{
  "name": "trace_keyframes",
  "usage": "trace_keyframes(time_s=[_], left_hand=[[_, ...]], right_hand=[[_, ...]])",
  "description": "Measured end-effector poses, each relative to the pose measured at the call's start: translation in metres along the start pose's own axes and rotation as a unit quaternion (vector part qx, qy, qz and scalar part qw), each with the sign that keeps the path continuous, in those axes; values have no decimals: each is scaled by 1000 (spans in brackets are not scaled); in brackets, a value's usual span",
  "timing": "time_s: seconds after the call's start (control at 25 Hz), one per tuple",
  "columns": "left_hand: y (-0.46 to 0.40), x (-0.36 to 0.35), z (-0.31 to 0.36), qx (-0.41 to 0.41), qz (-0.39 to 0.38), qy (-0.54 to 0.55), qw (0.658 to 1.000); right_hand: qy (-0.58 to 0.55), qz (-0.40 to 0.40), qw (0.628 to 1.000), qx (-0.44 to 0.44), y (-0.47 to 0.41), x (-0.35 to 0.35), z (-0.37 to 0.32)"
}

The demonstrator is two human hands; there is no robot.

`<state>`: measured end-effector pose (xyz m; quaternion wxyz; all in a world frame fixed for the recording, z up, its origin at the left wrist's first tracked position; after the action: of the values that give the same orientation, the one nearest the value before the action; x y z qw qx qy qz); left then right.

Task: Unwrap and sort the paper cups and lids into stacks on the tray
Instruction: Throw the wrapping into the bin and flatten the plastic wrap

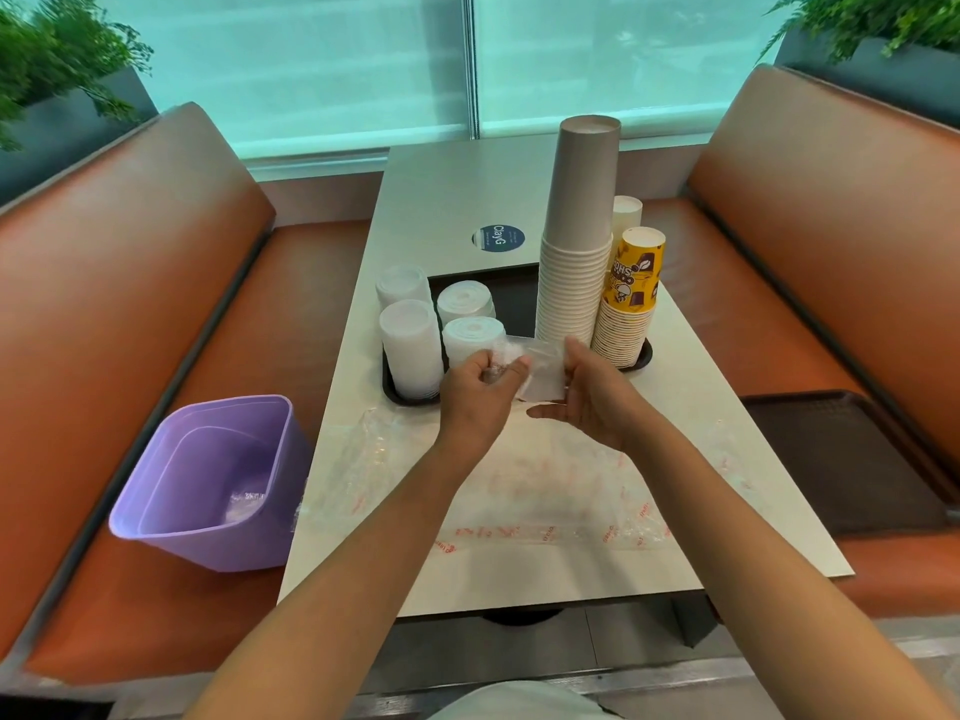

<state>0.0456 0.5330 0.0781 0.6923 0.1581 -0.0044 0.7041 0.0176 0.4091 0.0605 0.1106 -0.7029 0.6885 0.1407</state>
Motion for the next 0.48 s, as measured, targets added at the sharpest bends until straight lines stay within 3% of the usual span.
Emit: trace_keyframes(time_s=[0.12,0.24,0.48], left_hand=[[1,4,2,-5,16,4,1000],[1,5,4,-1,19,15,1000],[2,11,12,-16,30,63,997]], right_hand=[[36,0,997,61,-5,3,-10],[179,22,969,167,-4,10,-27],[205,39,947,244,-4,4,-26]])
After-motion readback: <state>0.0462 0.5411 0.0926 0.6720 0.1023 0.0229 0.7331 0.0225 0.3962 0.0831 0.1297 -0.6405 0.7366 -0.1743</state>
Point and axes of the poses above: each hand's wrist, its own y-axis away from the middle knuckle, its own x-axis out of the back of the hand, z = x × y, the point moved 10 cm from there along -y, towards the middle knuckle, and after that the axes turned 15 degrees about x, right-handed, at the moved point
